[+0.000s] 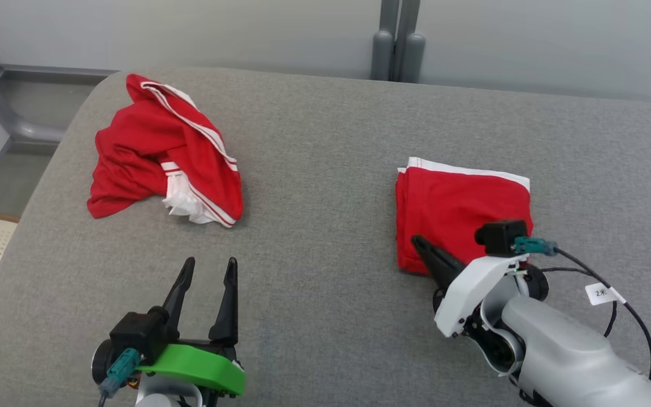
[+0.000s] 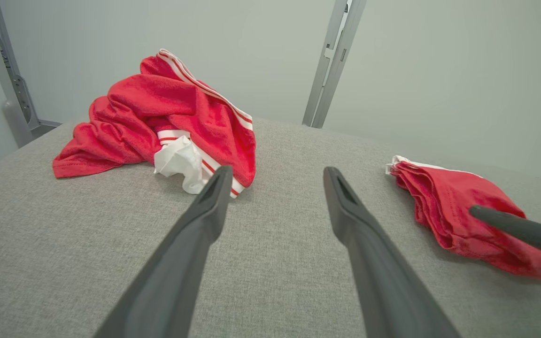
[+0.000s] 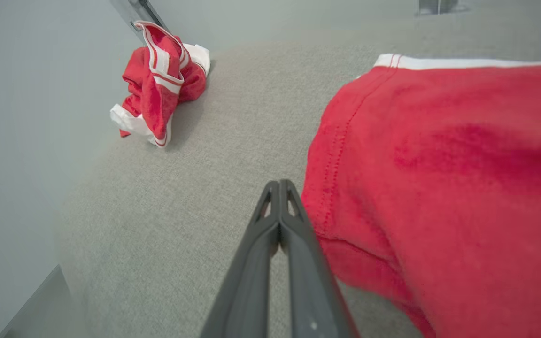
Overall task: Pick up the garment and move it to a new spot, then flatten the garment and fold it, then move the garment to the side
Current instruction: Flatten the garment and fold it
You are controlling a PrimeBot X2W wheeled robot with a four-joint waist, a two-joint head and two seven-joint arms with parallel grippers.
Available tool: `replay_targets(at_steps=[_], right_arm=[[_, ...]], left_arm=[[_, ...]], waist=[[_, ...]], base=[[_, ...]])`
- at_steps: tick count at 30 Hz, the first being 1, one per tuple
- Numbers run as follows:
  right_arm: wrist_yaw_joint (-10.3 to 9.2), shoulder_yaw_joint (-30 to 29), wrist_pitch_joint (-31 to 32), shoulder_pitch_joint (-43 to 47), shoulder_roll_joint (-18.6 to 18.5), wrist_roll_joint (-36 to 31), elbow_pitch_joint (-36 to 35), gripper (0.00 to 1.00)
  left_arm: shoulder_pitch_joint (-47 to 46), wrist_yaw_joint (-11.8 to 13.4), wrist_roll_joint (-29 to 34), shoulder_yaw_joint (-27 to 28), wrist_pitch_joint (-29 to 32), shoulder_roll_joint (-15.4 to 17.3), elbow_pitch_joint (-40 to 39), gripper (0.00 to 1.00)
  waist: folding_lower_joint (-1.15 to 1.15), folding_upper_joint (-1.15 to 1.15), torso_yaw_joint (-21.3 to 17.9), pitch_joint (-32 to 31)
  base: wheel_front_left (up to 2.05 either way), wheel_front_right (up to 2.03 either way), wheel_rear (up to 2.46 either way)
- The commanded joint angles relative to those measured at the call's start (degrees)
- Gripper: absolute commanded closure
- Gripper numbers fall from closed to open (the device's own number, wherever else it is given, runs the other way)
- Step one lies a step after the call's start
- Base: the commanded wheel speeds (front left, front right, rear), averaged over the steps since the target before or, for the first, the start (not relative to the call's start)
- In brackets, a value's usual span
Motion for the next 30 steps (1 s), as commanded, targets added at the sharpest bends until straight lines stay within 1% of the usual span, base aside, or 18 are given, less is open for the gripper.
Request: replay_targets(at_steps=[1,2,5,6,7,9,10,15,20,23,25,26,28,30], right_arm=[[0.03,-0.7,-0.4,-0.6,-1.1,-0.7,-1.3,1.00],[0.03,-1.6,-0.5,-0.8,-1.7,-1.2,-2.5,1.00],[0.03,-7.1,-0.5,0.0,-4.1,-4.4,-7.2,1.00],[0.03,-9.0,-0.5,0.9,-4.8,-5.8,-8.7,0.97],[0.03,-10.5,-0.5,1.6,-5.3,-6.8,-9.9,0.71],[0.03,-14.2,-0.5,2.7,-6.3,-9.4,-12.7,0.29],[0.03,-16.2,-0.5,3.6,-7.0,-11.0,-13.9,0.00],[0.03,-25.1,-0.5,8.1,-8.0,-17.2,-18.5,0.00],[0.03,-34.1,-0.5,13.8,-7.0,-22.3,-22.4,0.00],[0.03,-38.0,-0.5,17.3,-6.5,-25.3,-23.7,0.00],[0.03,-40.7,-0.5,19.6,-5.2,-26.1,-24.8,0.00],[0.03,-42.3,-0.5,20.8,-5.2,-27.8,-25.4,0.00],[0.03,-44.6,-0.5,23.1,-3.8,-29.2,-26.4,0.00],[0.03,-46.5,-0.5,25.0,-2.8,-30.7,-27.3,0.00]], left_arm=[[0.3,0.1,0.2,0.5,-0.2,0.1,-0.4,0.00],[0.4,0.1,0.3,0.7,-0.2,0.1,-0.5,0.00],[0.9,0.2,0.7,1.8,-0.2,0.1,-1.0,0.00],[1.1,0.3,0.9,2.3,-0.2,0.1,-1.3,0.00],[1.2,0.4,1.1,2.6,-0.2,0.1,-1.4,0.00],[1.5,0.6,1.2,3.6,-0.2,0.2,-2.0,0.00],[1.7,0.6,1.4,4.1,-0.2,0.4,-2.4,0.00],[2.6,1.1,2.2,6.9,-0.2,1.0,-4.4,0.00],[3.4,1.2,3.4,8.9,-0.2,1.4,-5.9,0.00],[3.4,1.2,3.8,9.4,-0.2,1.3,-6.4,0.00],[3.6,1.1,4.2,9.6,-0.2,1.3,-6.6,0.00],[3.7,1.0,4.4,9.7,-0.2,1.3,-6.7,0.00],[4.0,1.0,4.6,10.1,-0.2,1.3,-6.8,0.00],[4.4,1.5,4.5,10.8,-0.2,1.1,-6.9,0.00]], waist=[[0.00,0.00,-2.6,-1.0],[0.00,0.00,-3.1,-1.1],[0.00,0.00,-5.2,-1.6],[0.00,0.00,-5.9,-1.8],[0.00,0.00,-6.4,-2.0],[0.00,0.00,-7.8,-2.4],[0.00,0.00,-8.5,-2.6],[0.00,0.00,-11.1,-3.6],[0.00,0.00,-13.0,-4.4],[0.00,0.00,-13.6,-4.4],[0.00,0.00,-13.9,-4.4],[0.00,0.00,-14.1,-4.4],[0.00,0.00,-14.4,-4.4],[0.00,0.00,-14.7,-4.5]], base=[[0.00,0.00,0.00],[0.00,0.00,0.00],[0.00,0.00,0.00],[0.00,0.00,0.00],[0.00,0.00,0.00],[0.00,0.00,0.00],[0.00,0.00,0.00],[0.00,0.00,0.00],[0.00,0.00,0.00],[0.00,0.00,0.00],[0.00,0.00,0.00],[0.00,0.00,0.00],[0.00,0.00,0.00],[0.00,0.00,0.00]])
